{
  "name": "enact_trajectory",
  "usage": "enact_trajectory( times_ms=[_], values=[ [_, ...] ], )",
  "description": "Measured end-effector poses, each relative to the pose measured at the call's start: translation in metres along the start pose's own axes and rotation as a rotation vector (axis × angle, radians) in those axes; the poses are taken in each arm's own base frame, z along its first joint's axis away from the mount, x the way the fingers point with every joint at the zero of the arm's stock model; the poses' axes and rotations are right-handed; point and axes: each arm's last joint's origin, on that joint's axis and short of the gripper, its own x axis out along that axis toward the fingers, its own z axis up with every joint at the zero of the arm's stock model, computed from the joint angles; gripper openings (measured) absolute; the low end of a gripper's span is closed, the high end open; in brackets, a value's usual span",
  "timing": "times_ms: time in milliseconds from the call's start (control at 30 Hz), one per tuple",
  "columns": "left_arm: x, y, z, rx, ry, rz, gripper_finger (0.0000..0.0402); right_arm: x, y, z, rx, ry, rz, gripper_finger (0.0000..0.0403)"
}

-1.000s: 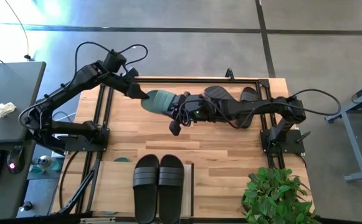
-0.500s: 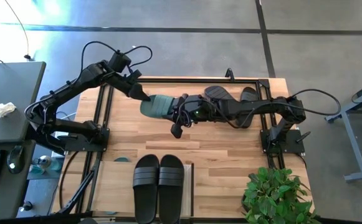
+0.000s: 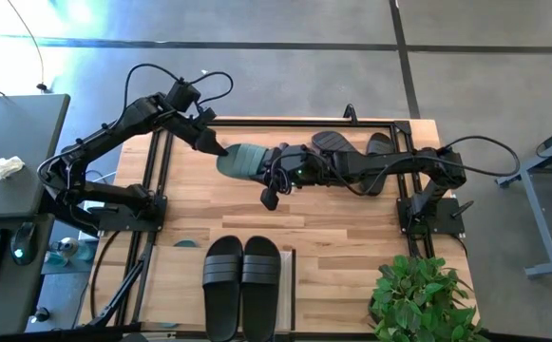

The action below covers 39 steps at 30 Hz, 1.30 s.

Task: Pick and place slides into the shelf
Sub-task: Put the green slipper under the shelf

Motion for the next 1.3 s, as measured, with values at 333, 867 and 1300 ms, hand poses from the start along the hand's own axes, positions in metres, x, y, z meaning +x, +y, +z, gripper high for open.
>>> enact_trajectory(
  times_ms=[333, 867, 1300],
  values=[
    [0.0011, 0.0018, 0.0004, -0.004, -0.003, 0.031, 0.0143, 0.0001, 0.0, -0.0001, -0.001, 0.0, -0.002, 0.0],
    [0.0011, 0.0005, -0.0002, -0.005, 0.015, -0.016, 0.0142, 0.0002, -0.0002, 0.0, -0.012, -0.002, -0.006, 0.0],
    [0.0054, 0.0053, 0.003, -0.021, 0.019, 0.016, 0.0143, 0.0002, -0.0001, 0.0, -0.012, -0.001, -0.005, 0.0]
  ],
)
